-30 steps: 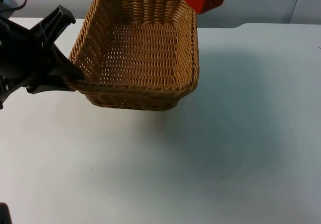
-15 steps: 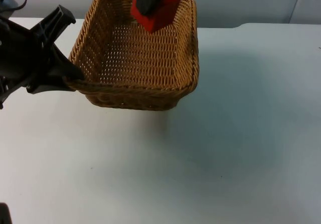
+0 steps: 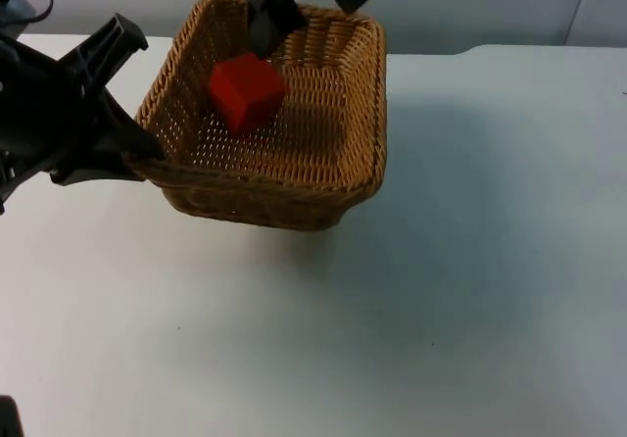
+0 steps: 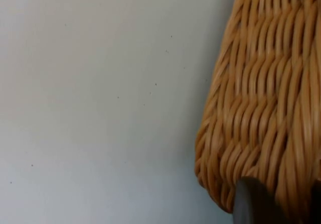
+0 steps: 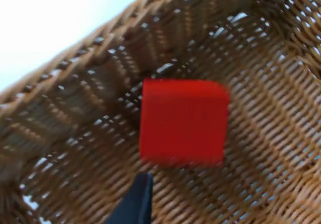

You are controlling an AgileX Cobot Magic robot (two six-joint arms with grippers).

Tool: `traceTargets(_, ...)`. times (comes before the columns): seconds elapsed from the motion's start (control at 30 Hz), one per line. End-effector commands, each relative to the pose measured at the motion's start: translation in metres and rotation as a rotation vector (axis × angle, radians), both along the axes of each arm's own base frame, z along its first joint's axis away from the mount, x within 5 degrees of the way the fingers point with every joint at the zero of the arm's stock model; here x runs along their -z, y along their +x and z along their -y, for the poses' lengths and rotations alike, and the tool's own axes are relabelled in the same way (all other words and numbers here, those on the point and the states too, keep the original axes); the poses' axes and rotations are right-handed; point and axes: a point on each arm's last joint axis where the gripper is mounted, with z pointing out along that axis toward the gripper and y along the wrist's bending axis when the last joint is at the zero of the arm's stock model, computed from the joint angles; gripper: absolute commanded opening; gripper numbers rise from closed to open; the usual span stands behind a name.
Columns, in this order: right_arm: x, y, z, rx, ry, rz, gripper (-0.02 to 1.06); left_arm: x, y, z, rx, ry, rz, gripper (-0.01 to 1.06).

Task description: Pick up the basket with the left hand and place the cube into the basket with the right hand.

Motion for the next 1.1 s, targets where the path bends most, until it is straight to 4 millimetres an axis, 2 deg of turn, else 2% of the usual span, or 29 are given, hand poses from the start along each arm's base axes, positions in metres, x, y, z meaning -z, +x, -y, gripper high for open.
traceTargets(0.0, -0.003, 0.001, 0.004, 0.019, -0.018, 0.009, 0.99, -0.008, 0.0, 0.001, -0.003, -0.034, 0.017, 0.0)
traceTargets(0.17, -0.015, 0.004, 0.016, 0.076, -0.017, 0.014, 0.99, -0.008, 0.0, 0.001, -0.005, -0.033, 0.017, 0.0)
traceTargets(0.27, -0.046, 0.01, 0.049, 0.232, -0.034, 0.08, 0.95, -0.008, 0.0, 0.001, -0.005, -0.033, 0.017, 0.0)
traceTargets(0.3, -0.046, 0.01, 0.049, 0.232, -0.034, 0.08, 0.95, -0.008, 0.0, 0.001, -0.005, -0.033, 0.017, 0.0)
traceTargets(0.33, -0.057, 0.01, 0.06, 0.281, -0.039, 0.097, 0.9, -0.008, 0.0, 0.001, -0.005, -0.033, 0.017, 0.0)
traceTargets(0.4, -0.078, 0.007, 0.078, 0.334, -0.06, 0.133, 0.73, -0.008, 0.0, 0.001, -0.005, -0.033, 0.017, 0.0)
traceTargets(0.43, -0.078, 0.007, 0.078, 0.334, -0.06, 0.133, 0.73, -0.008, 0.0, 0.001, -0.005, -0.033, 0.017, 0.0)
traceTargets(0.47, -0.089, 0.003, 0.091, 0.361, -0.067, 0.132, 0.56, -0.008, 0.0, 0.001, -0.005, -0.033, 0.017, 0.0)
traceTargets(0.5, -0.096, 0.001, 0.097, 0.375, -0.066, 0.133, 0.45, -0.008, 0.0, 0.001, -0.005, -0.033, 0.017, 0.0)
traceTargets(0.6, -0.114, -0.005, 0.12, 0.429, -0.068, 0.127, 0.05, -0.008, 0.0, 0.001, -0.005, -0.033, 0.017, 0.0)
traceTargets(0.63, -0.114, -0.005, 0.12, 0.429, -0.068, 0.127, 0.05, -0.008, 0.0, 0.001, -0.005, -0.033, 0.017, 0.0)
traceTargets(0.67, -0.12, -0.007, 0.126, 0.452, -0.069, 0.127, 0.0, -0.008, 0.0, 0.001, -0.005, -0.033, 0.017, 0.0)
traceTargets(0.73, -0.131, -0.01, 0.143, 0.519, -0.09, 0.151, 0.0, -0.008, 0.0, 0.001, -0.005, -0.033, 0.017, 0.0)
traceTargets(0.77, -0.131, -0.01, 0.143, 0.519, -0.09, 0.151, 0.0, -0.008, 0.0, 0.001, -0.005, -0.033, 0.017, 0.0)
traceTargets(0.83, -0.146, -0.015, 0.16, 0.577, -0.073, 0.175, 0.0, -0.008, 0.0, 0.001, -0.005, -0.033, 0.017, 0.0)
traceTargets(0.9, -0.164, -0.018, 0.185, 0.63, -0.036, 0.227, 0.0, -0.008, 0.0, 0.001, -0.005, -0.033, 0.017, 0.0)
traceTargets(0.93, -0.164, -0.018, 0.185, 0.63, -0.036, 0.227, 0.0, -0.008, 0.0, 0.001, -0.005, -0.033, 0.017, 0.0)
traceTargets(1.03, -0.179, -0.02, 0.21, 0.688, 0.034, 0.265, 0.0, -0.008, 0.0, 0.001, -0.005, -0.033, 0.017, 0.0)
traceTargets(1.07, -0.179, -0.02, 0.21, 0.688, 0.034, 0.265, 0.0, -0.008, 0.0, 0.001, -0.005, -0.033, 0.017, 0.0)
